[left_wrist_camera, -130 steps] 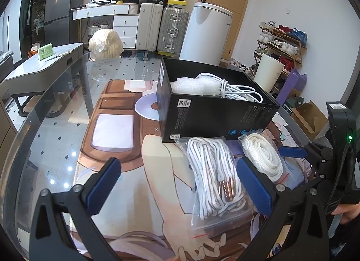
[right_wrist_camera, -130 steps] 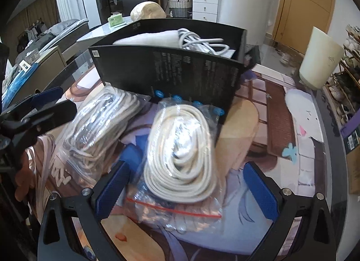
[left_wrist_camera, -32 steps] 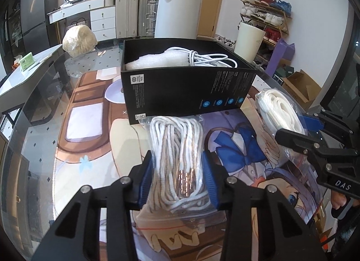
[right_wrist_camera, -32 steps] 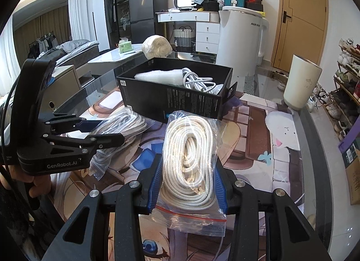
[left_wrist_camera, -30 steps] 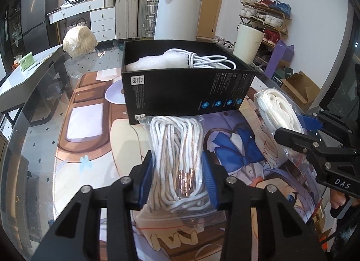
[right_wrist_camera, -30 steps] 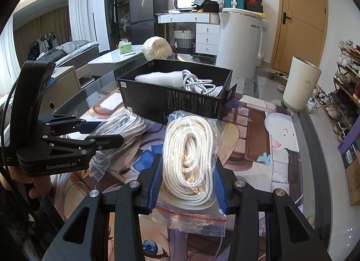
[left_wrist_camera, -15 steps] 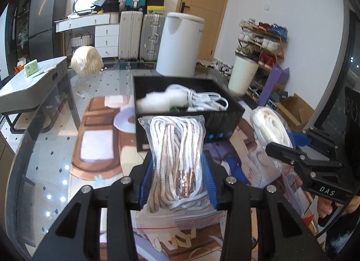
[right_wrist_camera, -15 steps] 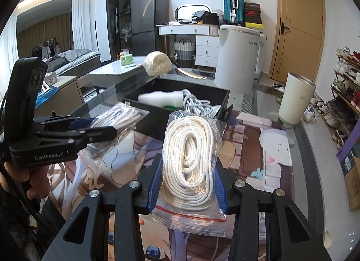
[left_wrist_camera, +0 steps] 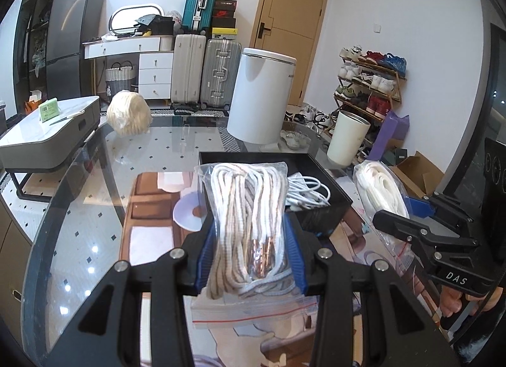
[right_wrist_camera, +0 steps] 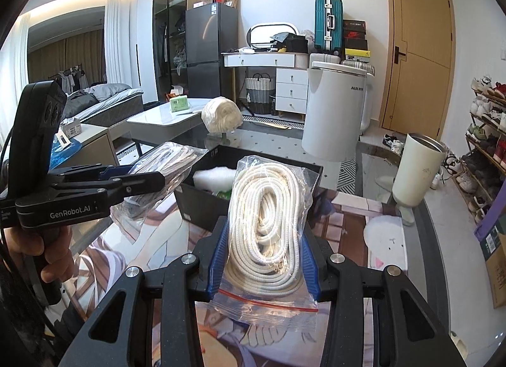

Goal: Organize soft objects
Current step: 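Carry both bags over the black box and lower them inside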

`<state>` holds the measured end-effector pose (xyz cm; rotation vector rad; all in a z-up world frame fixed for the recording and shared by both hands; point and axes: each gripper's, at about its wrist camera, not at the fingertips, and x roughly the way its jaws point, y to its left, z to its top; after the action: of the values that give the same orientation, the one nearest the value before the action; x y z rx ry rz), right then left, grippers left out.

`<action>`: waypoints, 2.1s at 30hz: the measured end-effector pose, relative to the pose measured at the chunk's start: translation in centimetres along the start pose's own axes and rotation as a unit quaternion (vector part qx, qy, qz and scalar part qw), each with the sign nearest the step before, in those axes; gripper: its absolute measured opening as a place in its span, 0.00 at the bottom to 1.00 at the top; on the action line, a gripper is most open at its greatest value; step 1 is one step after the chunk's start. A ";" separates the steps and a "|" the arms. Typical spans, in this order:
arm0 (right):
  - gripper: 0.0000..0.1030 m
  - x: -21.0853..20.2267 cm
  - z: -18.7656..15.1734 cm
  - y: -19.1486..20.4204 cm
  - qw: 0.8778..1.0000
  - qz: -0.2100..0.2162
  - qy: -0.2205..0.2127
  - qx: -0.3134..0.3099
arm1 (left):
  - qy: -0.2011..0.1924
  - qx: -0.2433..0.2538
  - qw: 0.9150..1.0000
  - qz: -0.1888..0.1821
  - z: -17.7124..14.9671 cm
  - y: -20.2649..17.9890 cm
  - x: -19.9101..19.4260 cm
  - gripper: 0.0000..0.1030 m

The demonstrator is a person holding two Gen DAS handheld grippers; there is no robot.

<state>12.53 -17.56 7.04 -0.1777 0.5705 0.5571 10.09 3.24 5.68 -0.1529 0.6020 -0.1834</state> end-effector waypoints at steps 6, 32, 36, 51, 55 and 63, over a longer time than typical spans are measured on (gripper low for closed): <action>0.40 1.0 1.0 -0.1 1.000 0.000 -0.005 -0.003 | -0.003 -0.003 1.000 0.002 1.1 0.7 1.2 0.39; 0.40 8.3 4.1 -1.4 1.000 0.001 0.006 -0.006 | -0.011 0.009 1.000 -0.005 5.7 0.3 8.1 0.39; 0.40 9.3 4.2 -1.7 1.000 -0.002 0.014 -0.005 | -0.008 0.004 1.000 -0.005 5.8 0.4 9.1 0.39; 0.40 11.8 4.6 -1.6 0.999 -0.005 0.042 -0.022 | 0.017 0.020 1.000 -0.002 4.8 0.0 11.3 0.40; 0.40 12.4 4.6 -1.6 0.999 -0.008 0.047 -0.025 | 0.013 0.030 0.999 0.000 4.3 0.0 11.5 0.40; 0.40 12.5 4.5 -1.6 0.998 -0.004 0.055 -0.028 | 0.012 0.049 0.999 0.008 4.2 -0.3 11.3 0.41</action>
<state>24.21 -11.88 3.87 -0.2640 0.6609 0.5590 21.64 0.93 2.98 -0.0517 0.6158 -0.1991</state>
